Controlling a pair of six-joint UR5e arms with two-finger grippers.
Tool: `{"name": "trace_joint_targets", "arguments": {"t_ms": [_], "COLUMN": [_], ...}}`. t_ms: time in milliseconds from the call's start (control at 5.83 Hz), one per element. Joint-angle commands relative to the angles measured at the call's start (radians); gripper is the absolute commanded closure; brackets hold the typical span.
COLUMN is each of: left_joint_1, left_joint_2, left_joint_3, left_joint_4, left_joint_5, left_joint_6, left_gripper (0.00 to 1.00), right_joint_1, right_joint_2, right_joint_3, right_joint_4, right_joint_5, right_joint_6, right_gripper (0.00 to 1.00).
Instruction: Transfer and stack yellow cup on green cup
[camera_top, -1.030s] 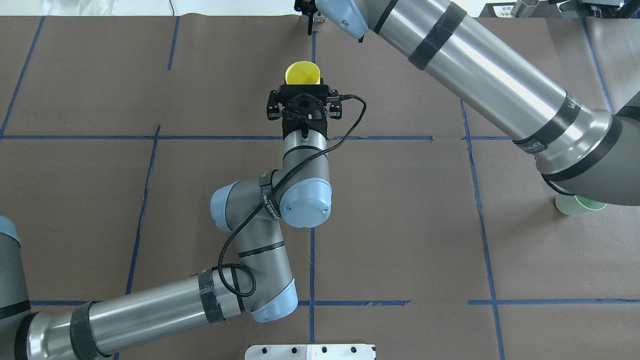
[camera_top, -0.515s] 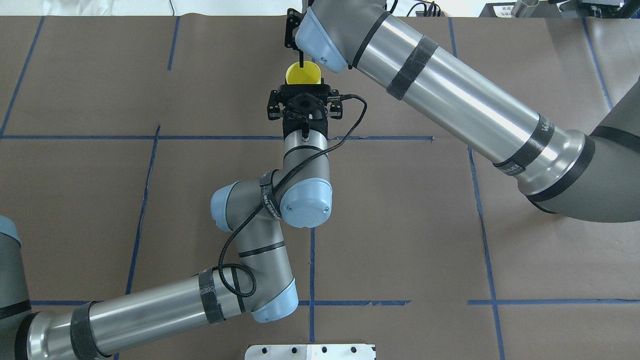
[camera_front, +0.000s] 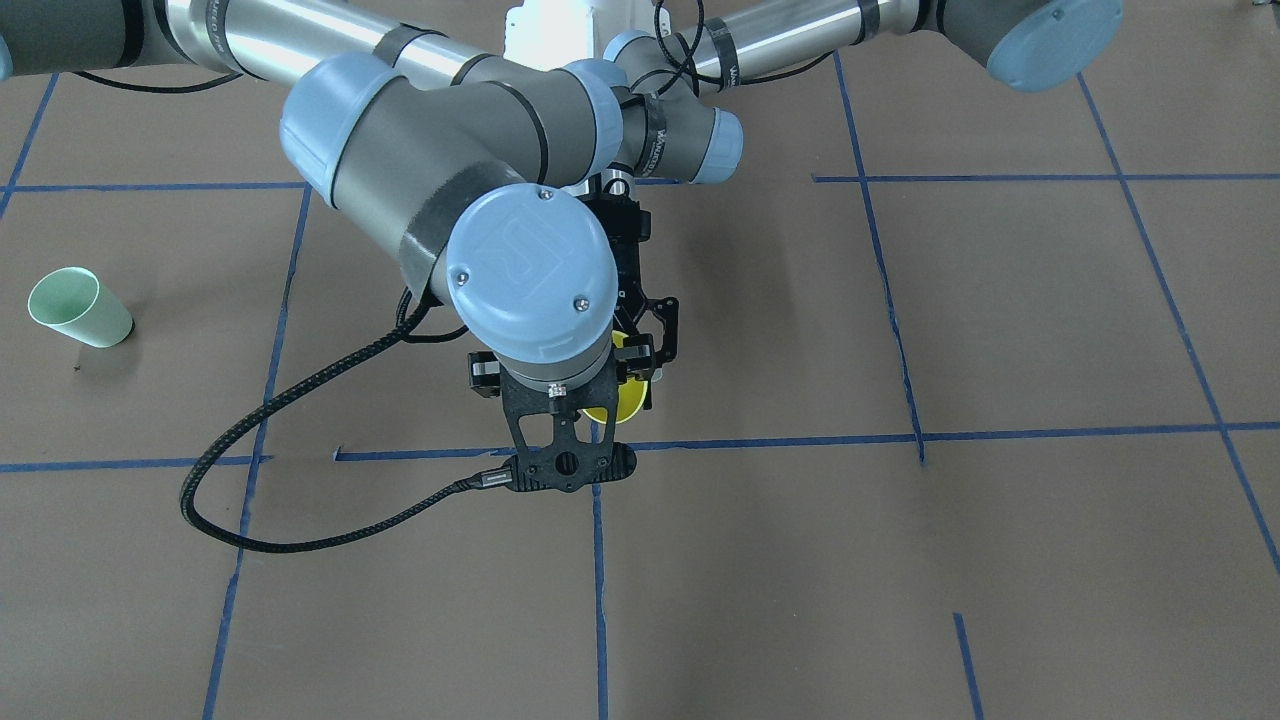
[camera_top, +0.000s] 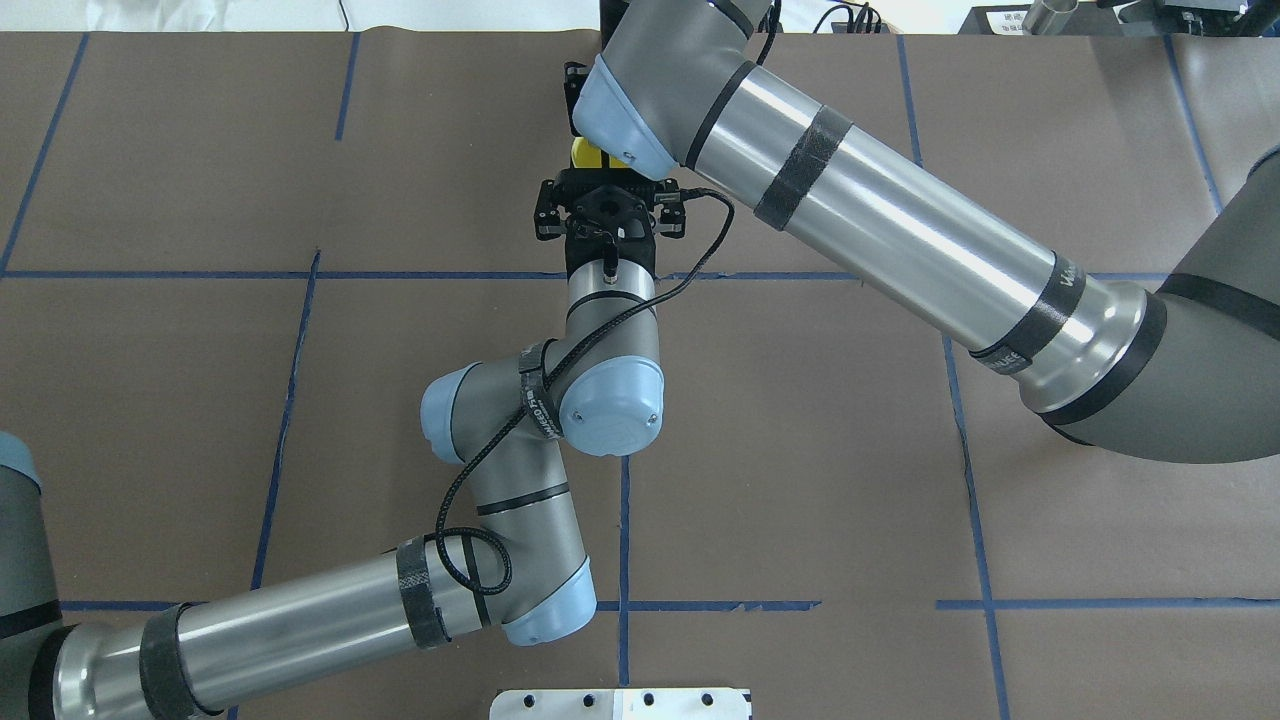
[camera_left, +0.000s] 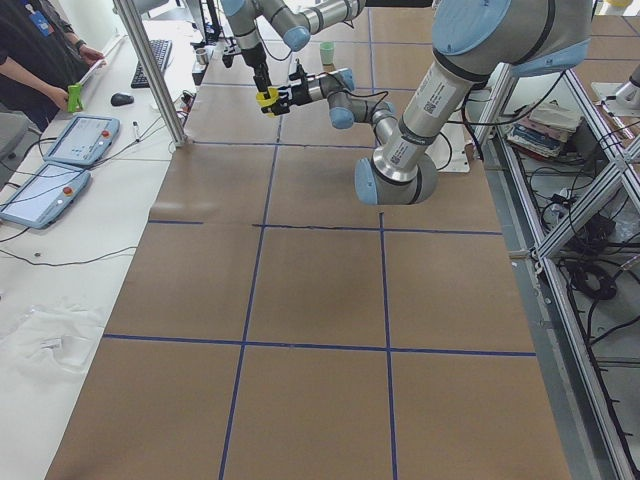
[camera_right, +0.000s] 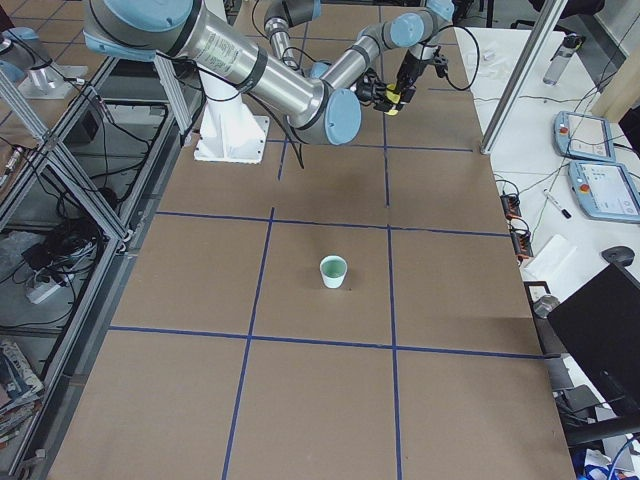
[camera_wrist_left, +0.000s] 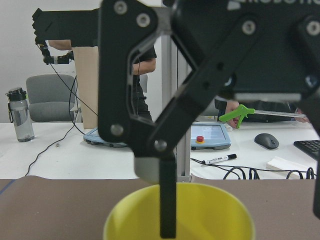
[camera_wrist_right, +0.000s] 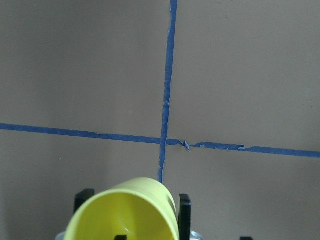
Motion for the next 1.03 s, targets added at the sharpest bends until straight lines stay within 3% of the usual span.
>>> {"name": "trace_joint_targets", "arguments": {"t_ms": [0,172,343,515,686,858], "left_joint_1": [-0.001,0.001,0.001,0.001,0.001,0.001], "left_joint_2": [0.001,0.004,0.004,0.006,0.007,0.009], "left_joint_3": [-0.002,-0.002,-0.002,-0.005,-0.013,-0.02], "left_joint_4": [0.0,0.0,0.0,0.0,-0.002,0.0], "left_joint_5": [0.0,0.0,0.0,-0.002,-0.002,0.0], "left_joint_6": [0.0,0.0,0.0,0.008,0.007,0.008], "left_gripper": [0.49,0.49,0.48,0.3,0.0,0.0], "right_joint_1": [-0.001,0.0,0.0,0.002,0.003,0.008], "right_joint_2": [0.003,0.004,0.004,0.004,0.005,0.007], "right_joint_3": [0.002,0.002,0.002,0.002,0.002,0.006], "right_joint_4": [-0.001,-0.001,-0.001,-0.001,-0.001,-0.001], "right_joint_5": [-0.003,-0.003,-0.003,-0.003,-0.001,-0.001], "right_joint_6": [-0.011,-0.011,-0.011,-0.011,-0.011,-0.011], "right_gripper": [0.82,1.0,1.0,1.0,1.0,1.0]}}
